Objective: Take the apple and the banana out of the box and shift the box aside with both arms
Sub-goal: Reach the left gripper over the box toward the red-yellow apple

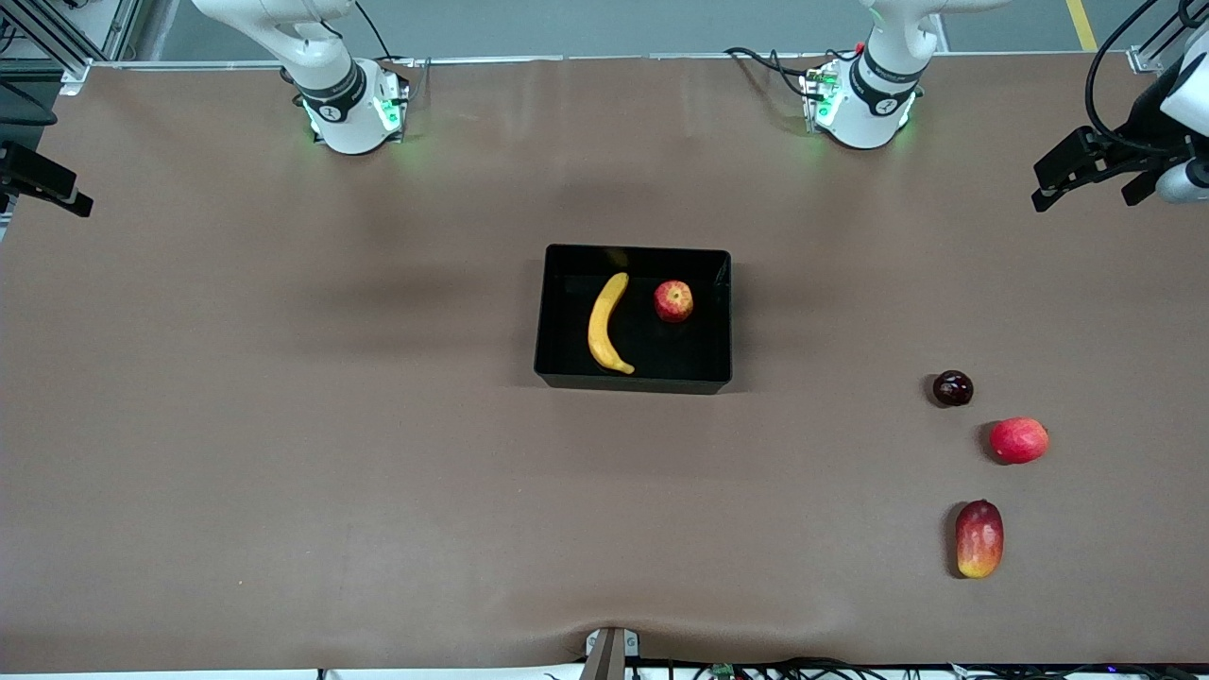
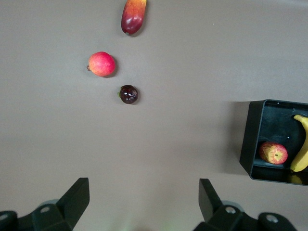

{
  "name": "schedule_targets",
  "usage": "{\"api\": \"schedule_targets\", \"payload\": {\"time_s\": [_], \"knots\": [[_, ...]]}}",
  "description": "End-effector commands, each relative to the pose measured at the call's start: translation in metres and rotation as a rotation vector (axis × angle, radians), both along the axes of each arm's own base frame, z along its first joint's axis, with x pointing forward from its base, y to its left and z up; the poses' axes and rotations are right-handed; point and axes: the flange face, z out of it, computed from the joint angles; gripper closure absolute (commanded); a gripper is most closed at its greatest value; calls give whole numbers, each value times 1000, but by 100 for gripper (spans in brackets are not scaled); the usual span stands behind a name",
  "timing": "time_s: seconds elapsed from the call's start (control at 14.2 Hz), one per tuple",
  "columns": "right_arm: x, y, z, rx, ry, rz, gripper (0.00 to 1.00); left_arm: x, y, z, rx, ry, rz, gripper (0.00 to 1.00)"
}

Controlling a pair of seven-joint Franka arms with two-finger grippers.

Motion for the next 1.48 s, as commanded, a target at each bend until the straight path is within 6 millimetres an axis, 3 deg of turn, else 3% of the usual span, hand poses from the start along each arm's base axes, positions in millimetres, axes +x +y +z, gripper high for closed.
{"api": "schedule_targets", "payload": {"time_s": [0.0,0.21,0.42,0.63,0.99,1.41], "knots": [[-1,-2,4,18,-11,-18,0,2,1,4,16,4,4,0],[0,-3,3,18,-10,-20,0,6,-1,0,19,13,1,0],[1,-2,1,15,-6,-17,0,17,-16,-8,13,25,-26,0],[4,-3,3,13,-31,-19,0,19,-68,-34,20,73,-95,0],[5,-3,2,13,-31,-19,0,18,-174,-94,28,162,-39,0],[7,-4,-1,10,-24,-20,0,-2,-276,-158,11,174,-22,0]]}}
